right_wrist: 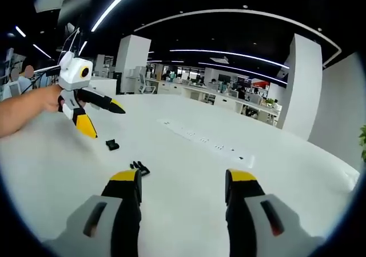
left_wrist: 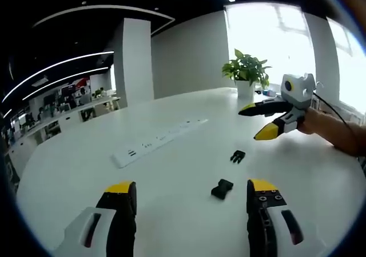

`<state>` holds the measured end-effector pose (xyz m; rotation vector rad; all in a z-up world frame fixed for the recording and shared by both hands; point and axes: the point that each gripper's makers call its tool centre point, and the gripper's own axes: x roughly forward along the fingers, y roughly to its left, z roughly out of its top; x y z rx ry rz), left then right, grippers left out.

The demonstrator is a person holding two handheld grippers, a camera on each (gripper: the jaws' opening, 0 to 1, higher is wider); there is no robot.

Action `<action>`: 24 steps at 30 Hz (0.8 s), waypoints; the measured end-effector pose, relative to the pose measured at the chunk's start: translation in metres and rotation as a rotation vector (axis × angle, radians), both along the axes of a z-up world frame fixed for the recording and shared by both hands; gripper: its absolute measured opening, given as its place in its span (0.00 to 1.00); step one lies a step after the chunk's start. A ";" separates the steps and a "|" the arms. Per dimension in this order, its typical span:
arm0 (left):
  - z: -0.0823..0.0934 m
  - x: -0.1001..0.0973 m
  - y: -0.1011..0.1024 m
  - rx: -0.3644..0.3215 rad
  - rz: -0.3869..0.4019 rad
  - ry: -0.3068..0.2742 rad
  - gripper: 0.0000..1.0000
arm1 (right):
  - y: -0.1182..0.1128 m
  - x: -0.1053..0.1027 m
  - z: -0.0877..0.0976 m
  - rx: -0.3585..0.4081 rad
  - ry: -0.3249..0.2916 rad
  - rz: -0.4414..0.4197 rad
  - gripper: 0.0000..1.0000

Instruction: Snap the two parts of the plastic buckle together until the buckle closes and remains connected.

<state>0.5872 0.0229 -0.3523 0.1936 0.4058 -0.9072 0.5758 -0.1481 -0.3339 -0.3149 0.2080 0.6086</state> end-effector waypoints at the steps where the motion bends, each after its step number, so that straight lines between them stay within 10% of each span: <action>1: 0.000 0.000 -0.001 0.001 -0.004 0.001 0.80 | 0.001 -0.001 0.000 0.002 0.002 0.005 0.59; 24: -0.005 -0.002 -0.008 0.027 -0.087 0.010 0.78 | 0.007 0.007 0.001 0.002 -0.023 0.041 0.56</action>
